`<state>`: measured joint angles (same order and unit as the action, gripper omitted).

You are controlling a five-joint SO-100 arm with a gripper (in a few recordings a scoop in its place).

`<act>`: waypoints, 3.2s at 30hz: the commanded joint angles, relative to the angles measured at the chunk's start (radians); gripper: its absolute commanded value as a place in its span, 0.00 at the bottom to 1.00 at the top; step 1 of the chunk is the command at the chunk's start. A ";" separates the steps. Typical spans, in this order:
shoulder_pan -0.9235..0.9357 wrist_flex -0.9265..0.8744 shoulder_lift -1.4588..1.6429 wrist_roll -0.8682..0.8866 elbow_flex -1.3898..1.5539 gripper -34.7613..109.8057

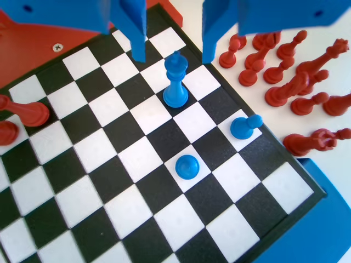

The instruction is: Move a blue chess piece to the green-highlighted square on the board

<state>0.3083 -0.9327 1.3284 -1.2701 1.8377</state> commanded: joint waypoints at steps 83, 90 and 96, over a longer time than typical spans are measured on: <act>-0.112 -0.003 0.081 0.029 0.040 0.25; -0.112 -0.002 0.081 0.035 0.034 0.25; -0.106 -0.012 0.081 0.037 0.011 0.30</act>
<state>0.1917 -0.9296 1.3039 -1.2257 1.8761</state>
